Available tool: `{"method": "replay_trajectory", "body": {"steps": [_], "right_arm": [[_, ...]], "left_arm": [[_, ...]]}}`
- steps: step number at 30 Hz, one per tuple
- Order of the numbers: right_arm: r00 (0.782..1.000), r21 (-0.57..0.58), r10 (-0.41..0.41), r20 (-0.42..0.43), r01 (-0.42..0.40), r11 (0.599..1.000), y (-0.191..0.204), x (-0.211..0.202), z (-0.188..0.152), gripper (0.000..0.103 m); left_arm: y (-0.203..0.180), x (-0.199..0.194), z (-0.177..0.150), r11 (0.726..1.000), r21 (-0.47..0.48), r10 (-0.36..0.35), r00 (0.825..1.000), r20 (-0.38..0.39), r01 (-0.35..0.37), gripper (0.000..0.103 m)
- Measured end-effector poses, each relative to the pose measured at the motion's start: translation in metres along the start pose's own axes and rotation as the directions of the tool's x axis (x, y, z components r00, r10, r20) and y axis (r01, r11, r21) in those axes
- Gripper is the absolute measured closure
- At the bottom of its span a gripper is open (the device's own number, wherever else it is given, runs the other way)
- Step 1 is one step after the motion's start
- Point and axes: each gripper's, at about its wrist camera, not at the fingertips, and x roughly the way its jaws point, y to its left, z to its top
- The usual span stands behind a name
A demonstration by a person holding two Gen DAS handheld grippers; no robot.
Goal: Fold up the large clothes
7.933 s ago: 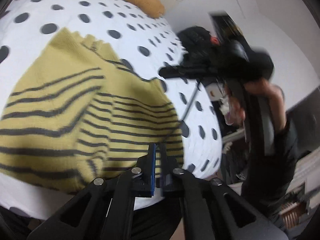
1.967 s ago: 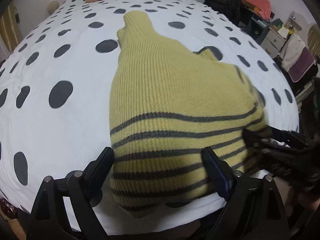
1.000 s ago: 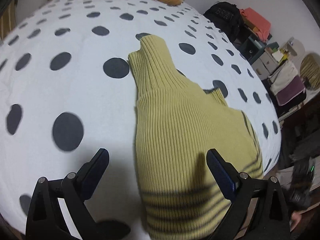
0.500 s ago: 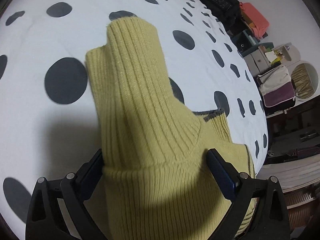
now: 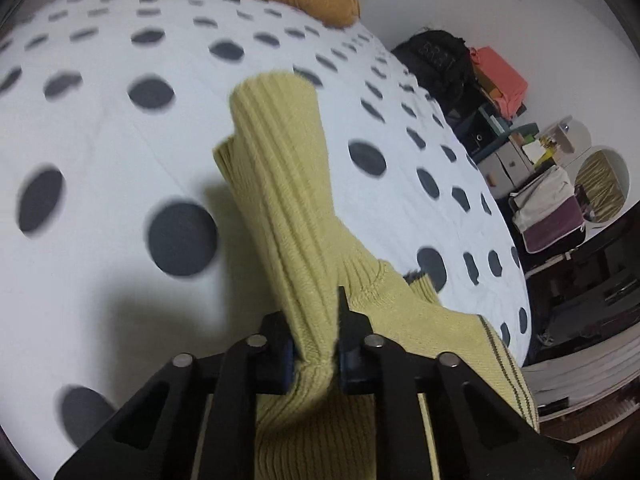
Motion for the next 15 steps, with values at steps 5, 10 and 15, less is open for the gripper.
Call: {"method": "replay_trajectory", "body": {"steps": [5,10,15], "right_arm": [[0.991,0.011,0.120,-0.050,-0.120,0.993,0.033,0.054,0.007,0.058],[0.985,0.084,0.139,-0.103,-0.130,0.988,0.027,0.136,0.017,0.058],[0.983,0.048,0.039,-0.182,-0.031,0.998,0.014,0.170,0.009,0.052]], "left_arm": [[0.033,-0.040,0.042,0.994,-0.013,0.113,0.991,0.074,-0.112,0.090],[0.088,-0.034,0.071,0.967,-0.032,0.254,0.965,0.069,-0.252,0.089],[0.122,0.003,0.063,0.955,-0.025,0.295,0.955,0.006,-0.295,0.067]]}}
